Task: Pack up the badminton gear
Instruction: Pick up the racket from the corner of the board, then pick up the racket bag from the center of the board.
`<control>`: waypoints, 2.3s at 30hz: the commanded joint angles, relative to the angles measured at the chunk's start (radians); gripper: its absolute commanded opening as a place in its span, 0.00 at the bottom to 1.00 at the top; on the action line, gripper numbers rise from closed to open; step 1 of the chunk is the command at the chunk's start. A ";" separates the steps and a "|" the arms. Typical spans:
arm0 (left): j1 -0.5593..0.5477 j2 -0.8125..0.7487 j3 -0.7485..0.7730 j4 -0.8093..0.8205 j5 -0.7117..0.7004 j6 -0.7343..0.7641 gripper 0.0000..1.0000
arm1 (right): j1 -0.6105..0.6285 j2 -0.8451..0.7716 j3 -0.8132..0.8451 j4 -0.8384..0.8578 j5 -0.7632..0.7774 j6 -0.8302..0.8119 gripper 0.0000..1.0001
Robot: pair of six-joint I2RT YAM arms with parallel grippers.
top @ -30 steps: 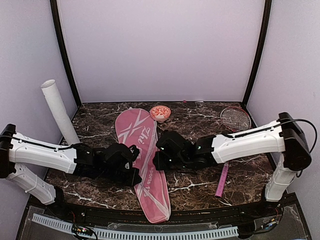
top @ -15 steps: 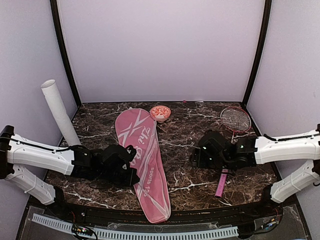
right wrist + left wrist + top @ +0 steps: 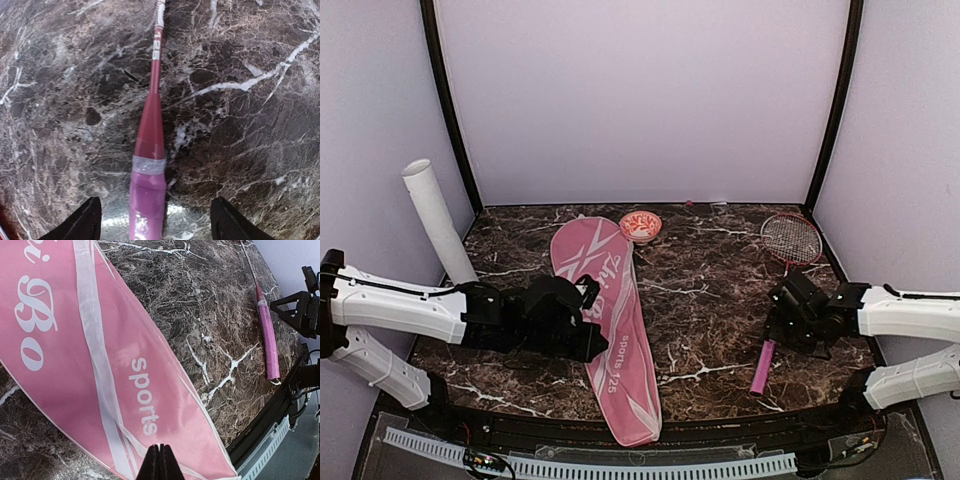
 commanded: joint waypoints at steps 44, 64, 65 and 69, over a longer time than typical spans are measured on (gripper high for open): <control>-0.025 0.587 0.633 -0.582 -0.136 0.016 0.21 | -0.029 0.057 -0.017 0.152 -0.158 -0.161 0.12; 0.118 0.142 0.262 -0.403 -0.285 -0.002 0.00 | 0.351 -0.092 0.080 -0.176 -0.298 -0.165 0.00; 0.121 0.125 0.253 -0.387 -0.293 0.009 0.00 | 0.385 -0.095 0.090 -0.189 -0.301 -0.163 0.00; 0.128 0.064 0.218 -0.326 -0.303 0.034 0.00 | 0.496 -0.109 0.112 -0.238 -0.296 -0.156 0.00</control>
